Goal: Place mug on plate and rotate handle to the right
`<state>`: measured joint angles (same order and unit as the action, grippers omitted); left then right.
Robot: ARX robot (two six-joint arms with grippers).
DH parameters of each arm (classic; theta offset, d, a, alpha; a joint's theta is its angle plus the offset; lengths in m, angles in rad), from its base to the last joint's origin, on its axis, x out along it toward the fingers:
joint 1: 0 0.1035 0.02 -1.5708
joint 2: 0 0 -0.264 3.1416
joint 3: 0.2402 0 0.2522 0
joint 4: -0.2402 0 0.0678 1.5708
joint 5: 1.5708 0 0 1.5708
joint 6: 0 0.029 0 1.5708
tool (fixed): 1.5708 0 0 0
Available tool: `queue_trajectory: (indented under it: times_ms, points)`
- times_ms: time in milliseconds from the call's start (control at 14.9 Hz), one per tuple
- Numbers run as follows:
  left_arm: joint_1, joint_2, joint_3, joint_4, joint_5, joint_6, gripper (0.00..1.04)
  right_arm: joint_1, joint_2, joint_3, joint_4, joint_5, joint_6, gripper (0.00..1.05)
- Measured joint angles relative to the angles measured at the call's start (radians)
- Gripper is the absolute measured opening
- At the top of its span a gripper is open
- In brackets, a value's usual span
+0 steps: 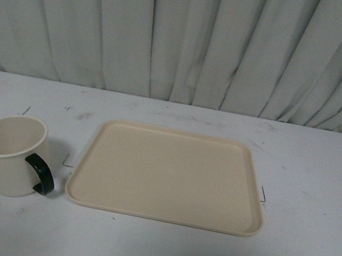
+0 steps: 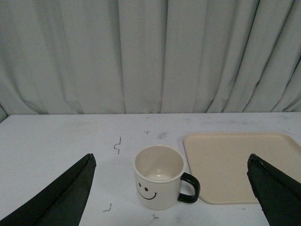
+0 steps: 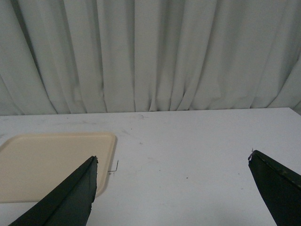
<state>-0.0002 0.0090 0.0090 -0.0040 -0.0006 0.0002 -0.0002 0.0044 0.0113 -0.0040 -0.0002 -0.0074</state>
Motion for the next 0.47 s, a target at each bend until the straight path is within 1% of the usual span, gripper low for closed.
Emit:
queue_trajectory:
  times_ms: [202,269,337,471]
  points:
    - [0.0,0.0,0.0,0.0,0.0,0.0,0.98,0.0,0.0,0.0,0.0,0.0,0.0,0.98]
    - [-0.035,0.038,0.0,0.05,-0.048,0.006,0.98,0.0,0.0,0.0,0.0,0.0,0.0,0.98]
    - [-0.104,0.163,0.018,0.146,-0.106,0.009,0.98,0.0,0.0,0.0,0.0,0.0,0.0,0.98]
    - [-0.146,0.302,0.043,0.229,-0.132,0.007,0.98,0.0,0.0,0.0,0.0,0.0,0.0,0.98]
